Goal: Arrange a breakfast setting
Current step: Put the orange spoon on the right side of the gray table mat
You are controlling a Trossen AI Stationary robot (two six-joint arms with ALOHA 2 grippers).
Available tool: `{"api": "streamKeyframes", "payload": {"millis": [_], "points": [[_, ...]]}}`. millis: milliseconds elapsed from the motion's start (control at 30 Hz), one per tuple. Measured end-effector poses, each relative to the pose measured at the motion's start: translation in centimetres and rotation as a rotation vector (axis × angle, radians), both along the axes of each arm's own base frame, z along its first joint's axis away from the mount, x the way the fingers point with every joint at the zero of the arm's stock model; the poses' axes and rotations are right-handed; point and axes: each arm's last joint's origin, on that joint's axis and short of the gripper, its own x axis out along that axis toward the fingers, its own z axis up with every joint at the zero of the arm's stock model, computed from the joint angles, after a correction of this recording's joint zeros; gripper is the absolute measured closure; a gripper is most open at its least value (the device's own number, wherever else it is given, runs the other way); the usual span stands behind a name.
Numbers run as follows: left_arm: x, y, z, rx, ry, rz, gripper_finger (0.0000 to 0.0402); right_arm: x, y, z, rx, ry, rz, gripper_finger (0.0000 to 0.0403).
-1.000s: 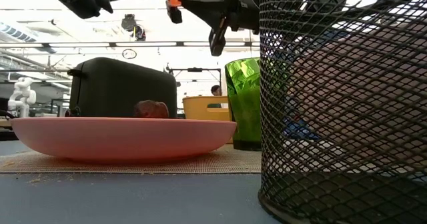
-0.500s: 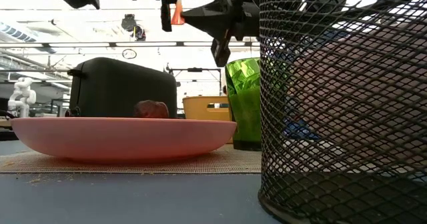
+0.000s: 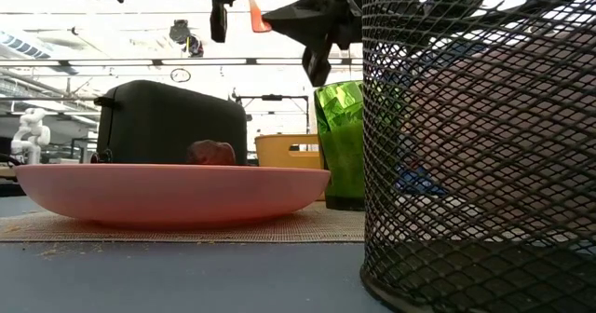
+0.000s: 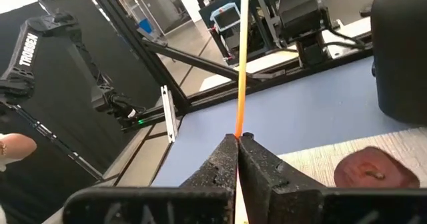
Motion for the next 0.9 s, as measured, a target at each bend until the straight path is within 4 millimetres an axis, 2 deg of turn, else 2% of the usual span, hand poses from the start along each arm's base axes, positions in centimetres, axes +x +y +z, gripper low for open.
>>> {"api": "streamKeyframes", "payload": {"millis": [367, 667, 900], "points": [[0.00, 0.01, -0.02, -0.004, 0.002, 0.003, 0.0397, 0.01, 0.01, -0.06, 0.002, 0.004, -0.001, 0.0353], [0.01, 0.01, -0.18, -0.026, 0.015, 0.002, 0.0397, 0.02, -0.01, -0.05, 0.020, 0.011, -0.011, 0.0239], [0.01, 0.01, -0.26, -0.031, 0.023, 0.002, 0.0397, 0.16, -0.32, -0.04, -0.028, 0.000, -0.170, 0.0174]]}}
